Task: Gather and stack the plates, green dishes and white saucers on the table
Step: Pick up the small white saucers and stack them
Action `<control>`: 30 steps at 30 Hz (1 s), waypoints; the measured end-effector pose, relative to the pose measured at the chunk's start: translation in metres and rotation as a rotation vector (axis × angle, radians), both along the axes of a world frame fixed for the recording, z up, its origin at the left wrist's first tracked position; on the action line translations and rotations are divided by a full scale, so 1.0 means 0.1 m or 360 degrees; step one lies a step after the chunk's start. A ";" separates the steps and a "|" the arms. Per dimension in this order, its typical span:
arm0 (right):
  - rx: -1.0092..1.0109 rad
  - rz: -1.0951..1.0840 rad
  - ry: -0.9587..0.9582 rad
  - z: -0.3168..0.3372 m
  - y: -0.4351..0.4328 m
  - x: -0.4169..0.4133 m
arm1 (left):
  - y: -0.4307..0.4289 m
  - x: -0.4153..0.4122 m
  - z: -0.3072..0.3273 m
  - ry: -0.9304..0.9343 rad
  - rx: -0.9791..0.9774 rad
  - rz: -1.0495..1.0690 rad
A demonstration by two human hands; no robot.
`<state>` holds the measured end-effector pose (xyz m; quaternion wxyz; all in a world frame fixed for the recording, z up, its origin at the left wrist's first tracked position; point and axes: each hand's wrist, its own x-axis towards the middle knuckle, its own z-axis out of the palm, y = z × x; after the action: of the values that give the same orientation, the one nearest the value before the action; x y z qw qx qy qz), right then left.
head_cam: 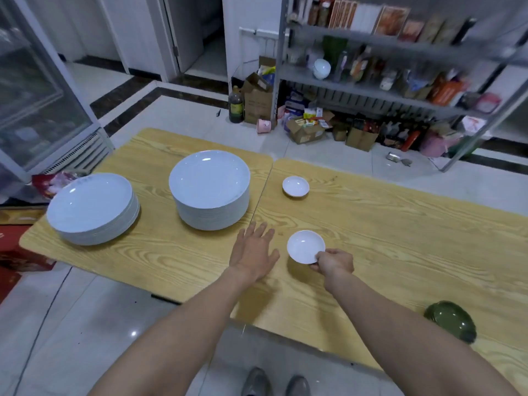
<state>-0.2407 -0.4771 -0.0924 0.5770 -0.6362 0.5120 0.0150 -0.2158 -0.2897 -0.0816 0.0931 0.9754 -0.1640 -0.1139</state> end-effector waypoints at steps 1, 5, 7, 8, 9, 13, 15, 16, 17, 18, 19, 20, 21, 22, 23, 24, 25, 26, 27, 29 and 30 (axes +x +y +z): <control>0.0014 -0.0029 -0.0022 0.06 -0.08 0.02 | -0.07 0.03 0.05 -0.0029 0.0011 -0.0021; 0.0054 -0.0124 -0.0149 0.27 -0.38 0.13 | -0.36 0.19 0.22 -0.0112 0.0049 -0.0095; 0.0070 -0.0143 -0.0209 0.35 -0.53 0.17 | -0.51 0.27 0.27 -0.0132 0.0090 -0.0115; 0.0076 -0.0160 -0.0228 0.39 -0.60 0.19 | -0.58 0.30 0.30 -0.0138 0.0112 -0.0119; 0.0084 -0.0176 -0.0237 0.42 -0.68 0.21 | -0.65 0.33 0.32 -0.0140 0.0124 -0.0114; 0.0134 -0.0214 -0.0288 0.53 -0.95 0.33 | -0.88 0.44 0.38 -0.0143 0.0113 -0.0067; 0.0160 -0.0220 -0.0317 0.55 -1.05 0.41 | -0.96 0.51 0.39 -0.0150 0.0134 -0.0052; 0.0172 -0.0220 -0.0330 0.54 -1.09 0.44 | -0.99 0.55 0.39 -0.0158 0.0145 -0.0041; 0.0187 -0.0221 -0.0336 0.53 -1.12 0.48 | -1.03 0.58 0.38 -0.0165 0.0154 -0.0031; 0.0202 -0.0224 -0.0336 0.51 -1.15 0.50 | -1.06 0.61 0.37 -0.0165 0.0159 -0.0024; 0.0216 -0.0226 -0.0335 0.50 -1.17 0.52 | -1.09 0.63 0.36 -0.0160 0.0161 -0.0017; 0.0233 -0.0229 -0.0334 0.48 -1.19 0.54 | -1.12 0.65 0.34 -0.0154 0.0163 -0.0010; 0.0251 -0.0235 -0.0327 0.46 -1.21 0.55 | -1.15 0.67 0.32 -0.0144 0.0166 -0.0005; 0.0265 -0.0244 -0.0312 0.45 -1.23 0.56 | -1.17 0.69 0.29 -0.0128 0.0169 -0.0003; 0.0270 -0.0251 -0.0293 0.44 -1.24 0.58 | -1.19 0.71 0.27 -0.0109 0.0170 -0.0005; 0.0270 -0.0253 -0.0279 0.42 -1.25 0.61 | -1.21 0.75 0.24 -0.0096 0.0161 -0.0005; 0.0270 -0.0250 -0.0274 0.42 -1.26 0.64 | -1.23 0.79 0.22 -0.0090 0.0145 0.0000; 0.0273 -0.0250 -0.0277 0.42 -1.27 0.69 | -1.25 0.84 0.21 -0.0090 0.0128 0.0006; 0.0278 -0.0259 -0.0279 0.41 -1.28 0.73 | -1.26 0.90 0.19 -0.0092 0.0113 0.0010; 0.0285 -0.0284 -0.0264 0.41 -1.27 0.82 | -1.28 1.04 0.13 -0.0093 0.0109 0.0001; 0.0292 -0.0293 -0.0249 0.39 -1.26 0.86 | -1.29 1.09 0.10 -0.0089 0.0120 -0.0008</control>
<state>-0.1545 -0.6031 -0.0533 0.6698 -0.5303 0.5181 -0.0408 -0.1067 -0.4185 -0.0717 0.0513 0.9806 -0.1646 -0.0929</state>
